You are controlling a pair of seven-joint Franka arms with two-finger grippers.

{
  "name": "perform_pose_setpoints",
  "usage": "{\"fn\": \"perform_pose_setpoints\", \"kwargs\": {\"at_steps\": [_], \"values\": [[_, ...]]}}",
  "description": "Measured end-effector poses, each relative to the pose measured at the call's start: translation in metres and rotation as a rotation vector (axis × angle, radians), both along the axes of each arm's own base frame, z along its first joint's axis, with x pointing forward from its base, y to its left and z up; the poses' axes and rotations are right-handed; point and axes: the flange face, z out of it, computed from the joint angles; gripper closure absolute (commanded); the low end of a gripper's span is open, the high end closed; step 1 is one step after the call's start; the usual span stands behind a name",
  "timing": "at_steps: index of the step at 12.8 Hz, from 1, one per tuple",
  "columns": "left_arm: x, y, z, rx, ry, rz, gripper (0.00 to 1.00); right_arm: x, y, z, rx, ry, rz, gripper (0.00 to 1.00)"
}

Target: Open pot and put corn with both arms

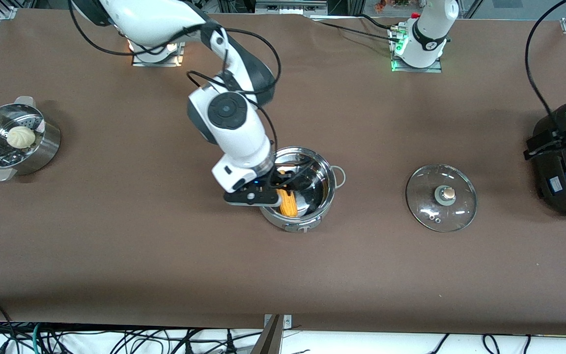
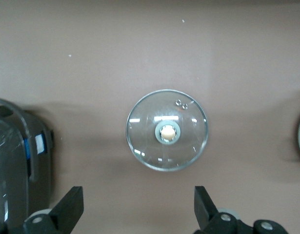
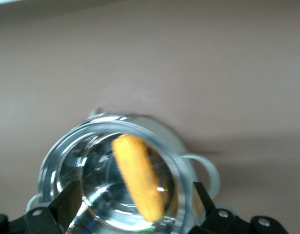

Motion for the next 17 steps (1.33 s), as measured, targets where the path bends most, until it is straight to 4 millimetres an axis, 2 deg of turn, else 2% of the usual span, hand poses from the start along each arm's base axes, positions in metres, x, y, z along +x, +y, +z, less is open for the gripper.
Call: {"fn": "perform_pose_setpoints", "kwargs": {"at_steps": [1,2,6,8,10,11,13,15,17], "values": [[-0.004,-0.004,0.012,-0.001,0.011,-0.008,0.0,0.009,-0.031,0.022,-0.021,0.016,-0.004,0.0],[-0.006,-0.009,0.015,-0.003,0.024,-0.017,0.0,0.019,-0.068,0.043,-0.042,0.034,0.018,0.0],[-0.006,-0.031,0.011,-0.01,0.056,-0.057,0.0,0.043,-0.226,0.111,-0.119,0.082,0.196,0.0],[-0.008,-0.029,0.006,-0.009,0.058,-0.054,0.0,0.051,-0.3,0.129,-0.126,0.089,0.152,0.0],[-0.019,-0.032,-0.004,0.0,0.035,-0.055,0.0,0.057,-0.36,0.13,-0.126,0.112,0.086,0.0],[-0.029,-0.034,-0.009,0.005,0.03,-0.056,0.0,0.058,-0.38,0.13,-0.125,0.12,0.063,0.0],[-0.042,-0.036,-0.01,0.012,0.025,-0.056,0.0,0.055,-0.394,0.135,-0.13,0.131,0.043,0.0],[-0.046,-0.036,-0.007,0.014,0.017,-0.056,0.0,0.048,-0.405,0.151,-0.147,0.12,0.02,0.0],[-0.044,-0.036,-0.006,0.015,0.005,-0.057,0.0,0.032,-0.422,0.163,-0.166,0.136,-0.008,0.0]]}}
